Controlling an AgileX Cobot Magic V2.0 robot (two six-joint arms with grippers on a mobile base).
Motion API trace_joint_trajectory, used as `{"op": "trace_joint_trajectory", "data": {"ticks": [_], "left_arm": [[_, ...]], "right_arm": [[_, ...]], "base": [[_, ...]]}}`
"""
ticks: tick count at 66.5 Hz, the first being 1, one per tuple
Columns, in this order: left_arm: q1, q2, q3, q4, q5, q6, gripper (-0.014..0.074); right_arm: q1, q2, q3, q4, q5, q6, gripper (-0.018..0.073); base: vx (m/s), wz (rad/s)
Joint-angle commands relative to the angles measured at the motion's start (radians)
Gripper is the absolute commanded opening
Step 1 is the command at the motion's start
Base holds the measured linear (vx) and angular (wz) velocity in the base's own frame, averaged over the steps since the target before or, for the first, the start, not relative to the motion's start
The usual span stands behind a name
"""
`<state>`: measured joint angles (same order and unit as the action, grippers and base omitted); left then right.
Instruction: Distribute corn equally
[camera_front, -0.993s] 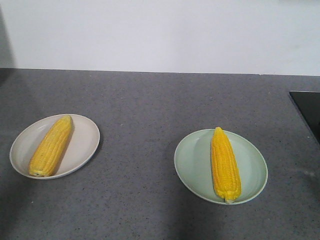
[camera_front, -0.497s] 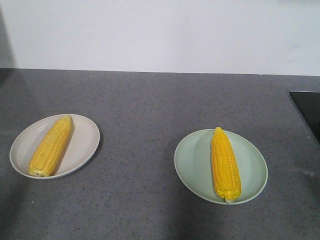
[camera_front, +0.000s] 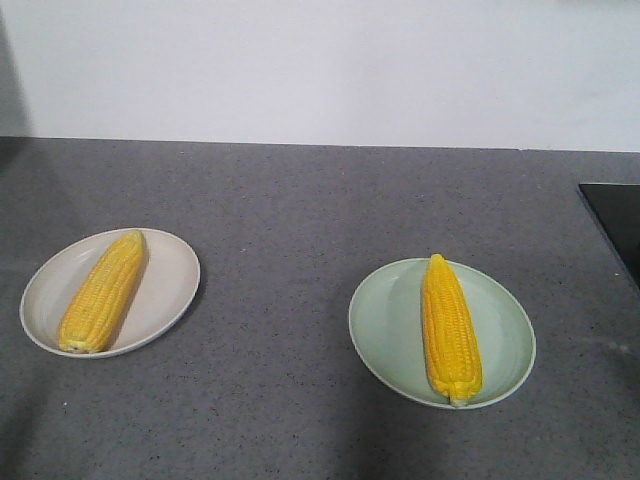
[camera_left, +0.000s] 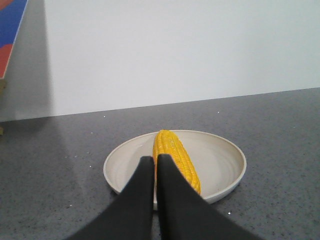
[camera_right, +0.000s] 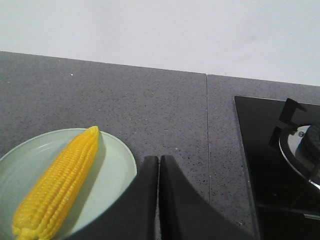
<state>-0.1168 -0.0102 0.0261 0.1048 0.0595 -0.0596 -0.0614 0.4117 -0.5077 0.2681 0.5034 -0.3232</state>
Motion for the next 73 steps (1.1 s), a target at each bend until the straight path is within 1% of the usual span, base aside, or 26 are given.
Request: {"op": "trace_joint_trajectory", "data": {"ticks": [1,61,67,70,73], "left_arm": [[-0.004,-0.018,0.015,-0.013,-0.075,0.014,-0.0006],[-0.004,-0.017,0.015,-0.013,-0.068,0.014,-0.0006],[-0.004,-0.017,0.015,-0.013,-0.068,0.014,-0.0006],[-0.004,-0.017,0.015,-0.013,-0.068,0.014,-0.0006],[-0.004,-0.017,0.015,-0.013,-0.068,0.014,-0.0006]], "right_arm": [[-0.005,0.005,-0.025,0.009,-0.075,-0.008,-0.0011],[-0.002,0.005,-0.025,0.008,-0.072,-0.008,-0.0011],[-0.003,0.004,-0.025,-0.036,-0.084,0.003,-0.0011],[-0.003,-0.006,-0.02,-0.075,-0.102,0.038,-0.0011],[-0.003,-0.027,-0.001,-0.113,-0.137,0.103,-0.0011]], "base": [[0.0,0.0],[0.0,0.0],[0.0,0.0],[0.0,0.0],[0.0,0.0]]}}
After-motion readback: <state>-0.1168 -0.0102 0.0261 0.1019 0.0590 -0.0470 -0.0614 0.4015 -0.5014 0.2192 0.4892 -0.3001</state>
